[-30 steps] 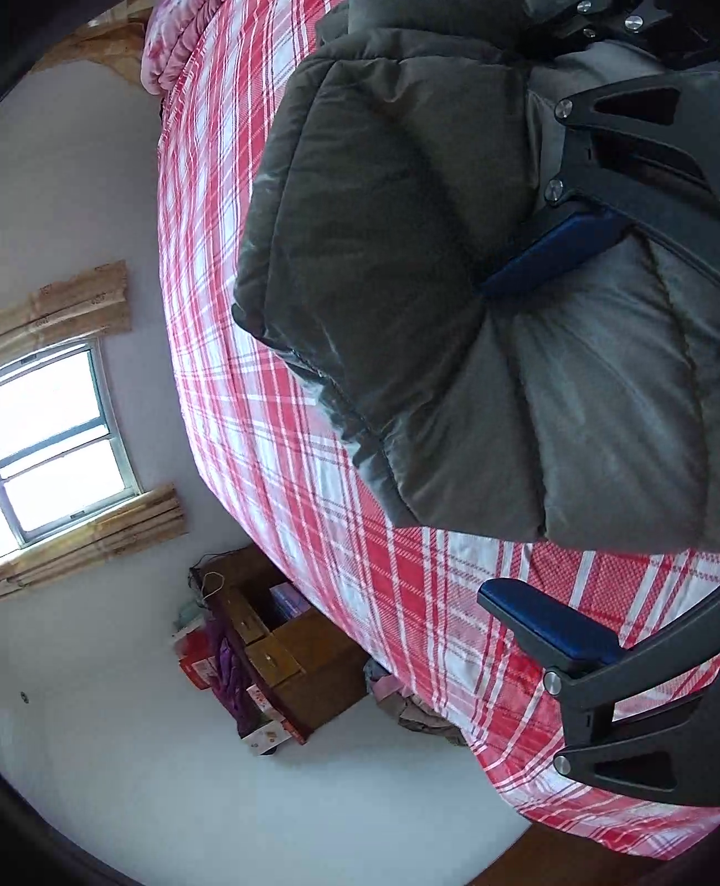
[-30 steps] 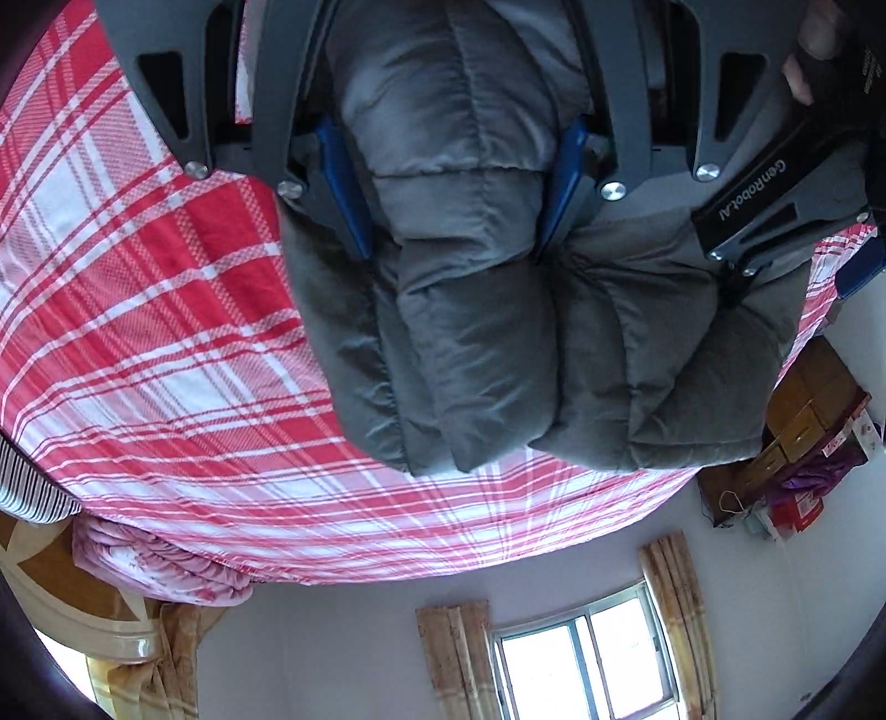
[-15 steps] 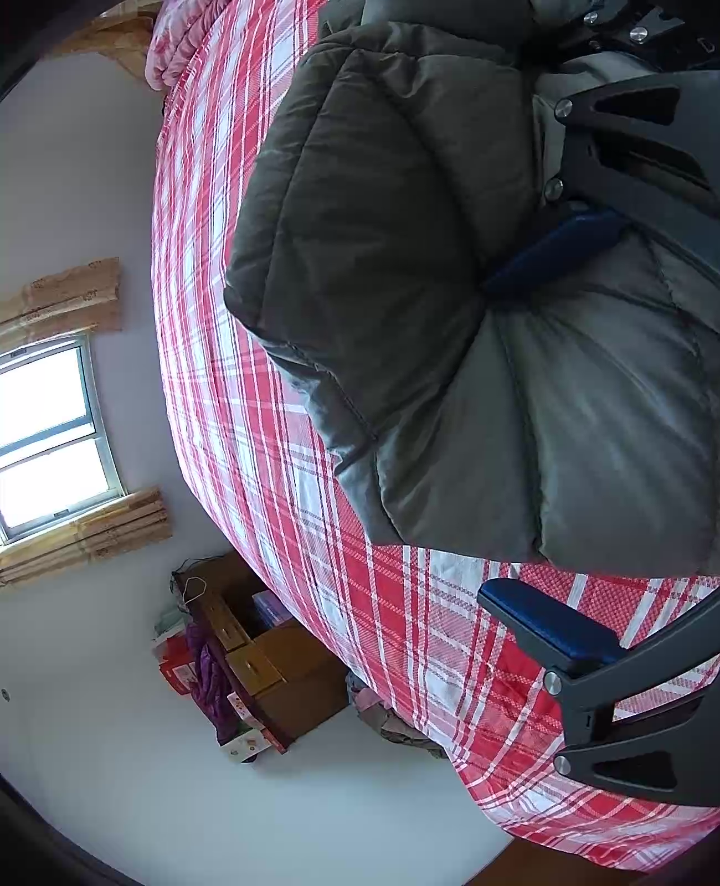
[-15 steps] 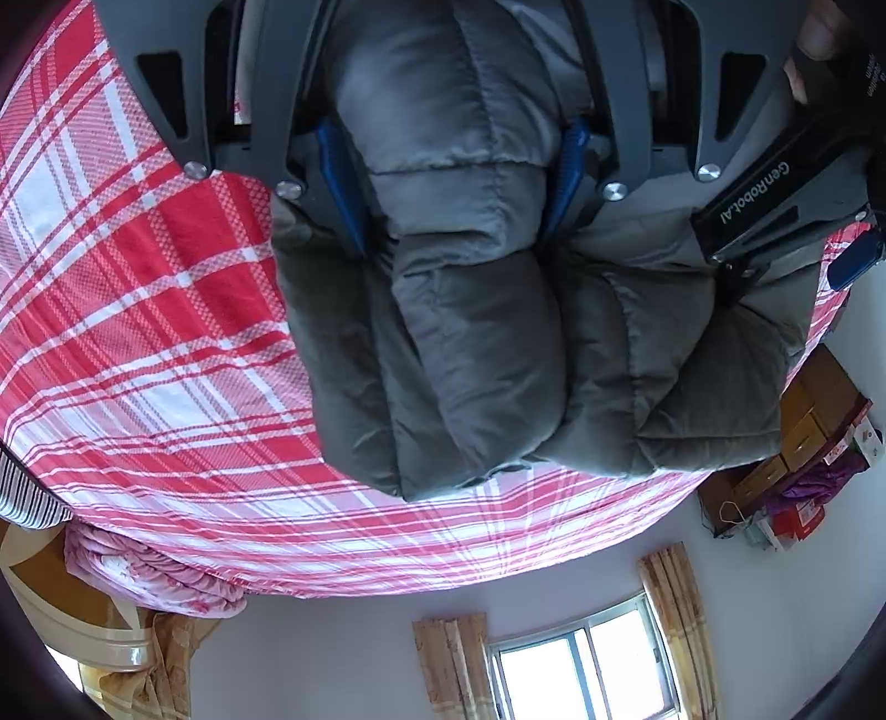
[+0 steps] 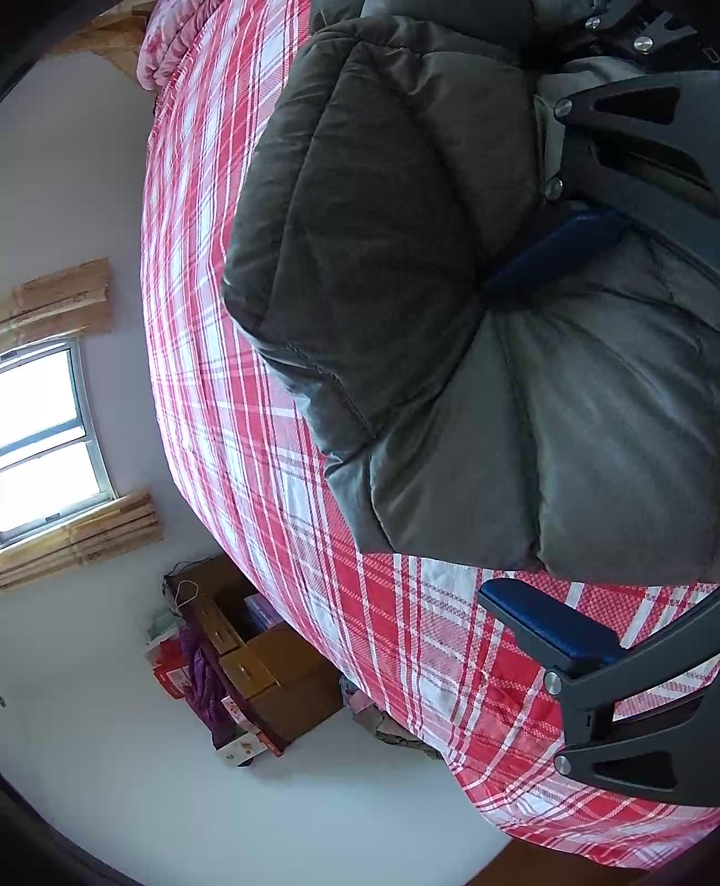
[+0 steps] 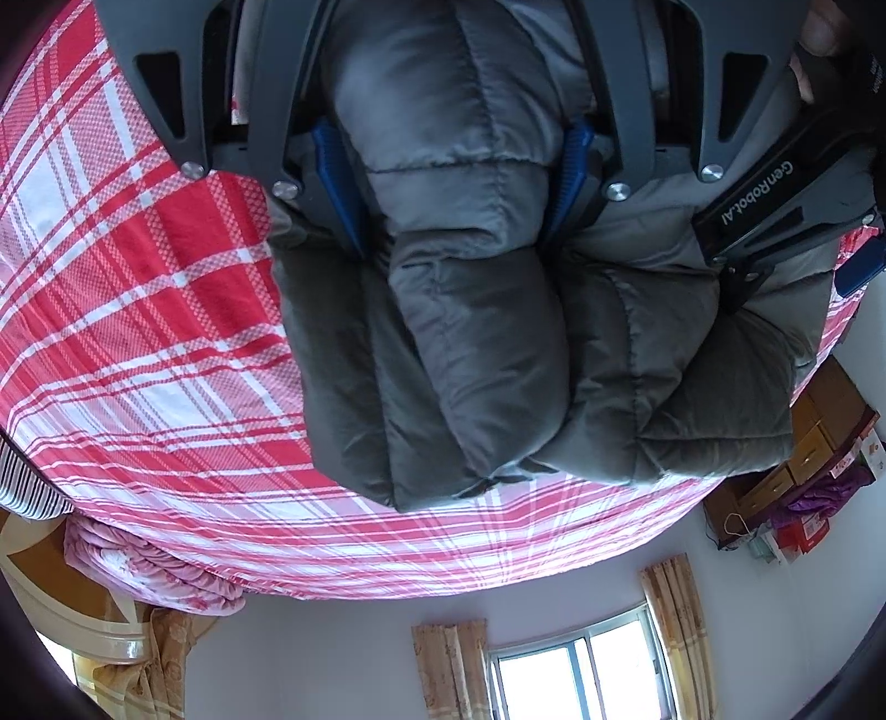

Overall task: Fold large clothes
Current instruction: 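Press both tools onto the folded jacket bundle to flatten it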

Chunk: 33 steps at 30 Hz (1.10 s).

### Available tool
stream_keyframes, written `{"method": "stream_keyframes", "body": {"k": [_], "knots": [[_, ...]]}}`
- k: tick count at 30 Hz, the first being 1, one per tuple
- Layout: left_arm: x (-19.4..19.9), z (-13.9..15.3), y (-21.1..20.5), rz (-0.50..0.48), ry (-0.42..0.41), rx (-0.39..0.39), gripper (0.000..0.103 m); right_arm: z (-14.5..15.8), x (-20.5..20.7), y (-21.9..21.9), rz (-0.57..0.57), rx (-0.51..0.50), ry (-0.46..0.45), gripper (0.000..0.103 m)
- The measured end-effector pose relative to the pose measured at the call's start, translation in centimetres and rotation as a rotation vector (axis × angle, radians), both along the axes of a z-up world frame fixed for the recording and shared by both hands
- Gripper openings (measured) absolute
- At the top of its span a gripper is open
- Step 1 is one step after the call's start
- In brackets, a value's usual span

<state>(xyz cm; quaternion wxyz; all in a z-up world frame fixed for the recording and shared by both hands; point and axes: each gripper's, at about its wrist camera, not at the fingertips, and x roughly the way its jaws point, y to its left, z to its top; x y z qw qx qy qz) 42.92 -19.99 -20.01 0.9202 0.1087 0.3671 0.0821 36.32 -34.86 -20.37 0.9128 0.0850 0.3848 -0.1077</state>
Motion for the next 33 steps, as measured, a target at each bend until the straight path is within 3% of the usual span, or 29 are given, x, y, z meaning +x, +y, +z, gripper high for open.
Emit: {"method": "stream_keyframes", "body": {"k": [33], "knots": [[0.3, -0.52, 0.26, -0.004, 0.025, 0.017, 0.102, -0.36, 0.53, 0.58, -0.009, -0.034, 0.022, 0.064]]}}
